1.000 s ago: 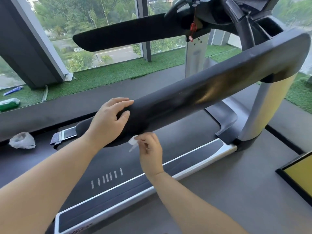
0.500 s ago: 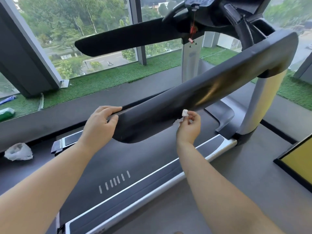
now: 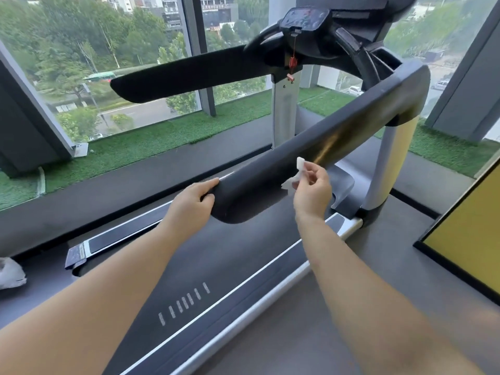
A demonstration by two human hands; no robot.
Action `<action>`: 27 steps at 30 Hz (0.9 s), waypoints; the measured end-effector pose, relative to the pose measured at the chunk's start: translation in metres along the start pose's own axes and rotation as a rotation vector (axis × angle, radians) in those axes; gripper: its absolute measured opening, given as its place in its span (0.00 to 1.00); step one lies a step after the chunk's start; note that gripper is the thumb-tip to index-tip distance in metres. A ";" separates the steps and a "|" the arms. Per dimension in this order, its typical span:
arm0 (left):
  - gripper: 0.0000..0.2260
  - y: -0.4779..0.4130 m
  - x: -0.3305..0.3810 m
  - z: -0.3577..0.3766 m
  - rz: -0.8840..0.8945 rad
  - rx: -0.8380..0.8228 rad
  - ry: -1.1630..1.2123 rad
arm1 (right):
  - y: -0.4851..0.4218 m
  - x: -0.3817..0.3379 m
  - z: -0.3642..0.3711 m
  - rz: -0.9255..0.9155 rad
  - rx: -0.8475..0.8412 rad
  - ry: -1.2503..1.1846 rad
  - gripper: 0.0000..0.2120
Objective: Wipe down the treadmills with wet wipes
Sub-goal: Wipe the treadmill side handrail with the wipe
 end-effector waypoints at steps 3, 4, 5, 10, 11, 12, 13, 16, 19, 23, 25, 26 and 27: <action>0.19 0.000 0.001 0.001 0.011 -0.011 -0.026 | -0.023 0.010 0.014 0.004 -0.007 0.103 0.09; 0.19 0.001 0.000 0.001 0.009 -0.009 -0.021 | -0.018 0.012 0.019 -0.009 -0.011 0.118 0.10; 0.19 0.002 0.000 0.002 0.006 -0.004 -0.008 | -0.006 0.011 0.022 -0.045 -0.008 0.126 0.10; 0.17 0.004 -0.002 0.001 -0.089 0.022 0.135 | 0.097 0.004 0.051 -0.408 -0.297 0.177 0.06; 0.17 0.004 -0.001 0.000 -0.108 0.019 0.186 | 0.117 0.007 0.059 -0.445 -0.455 0.182 0.06; 0.16 0.004 -0.001 0.000 -0.115 0.011 0.230 | 0.134 0.010 0.064 -0.462 -0.600 0.183 0.07; 0.16 0.004 -0.001 0.000 -0.115 0.002 0.255 | 0.143 0.010 0.063 -0.468 -0.703 0.166 0.08; 0.16 0.005 -0.002 0.001 -0.123 -0.015 0.276 | 0.110 0.006 0.038 -0.307 -0.599 0.055 0.11; 0.17 0.006 -0.003 0.002 -0.135 -0.005 0.279 | 0.043 0.036 0.000 0.172 -0.160 -0.064 0.12; 0.17 0.008 -0.006 0.003 -0.141 -0.011 0.289 | 0.031 0.062 0.006 0.397 -0.071 -0.156 0.11; 0.17 0.007 -0.010 0.005 -0.144 -0.016 0.320 | 0.045 0.067 0.015 0.406 -0.076 -0.154 0.11; 0.17 0.006 -0.013 0.005 -0.145 -0.013 0.337 | 0.055 0.070 0.020 0.408 -0.081 -0.153 0.11; 0.16 0.005 -0.015 0.006 -0.143 -0.009 0.355 | 0.065 0.071 0.024 0.407 -0.097 -0.147 0.10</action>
Point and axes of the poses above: each hand's wrist, its own y-axis away from the middle knuckle, its own z-axis out of the palm, x = y × z, the point moved 8 cm from there along -y, towards the middle knuckle, and after that the axes turned 9 degrees about -y, right-handed, at the moved point
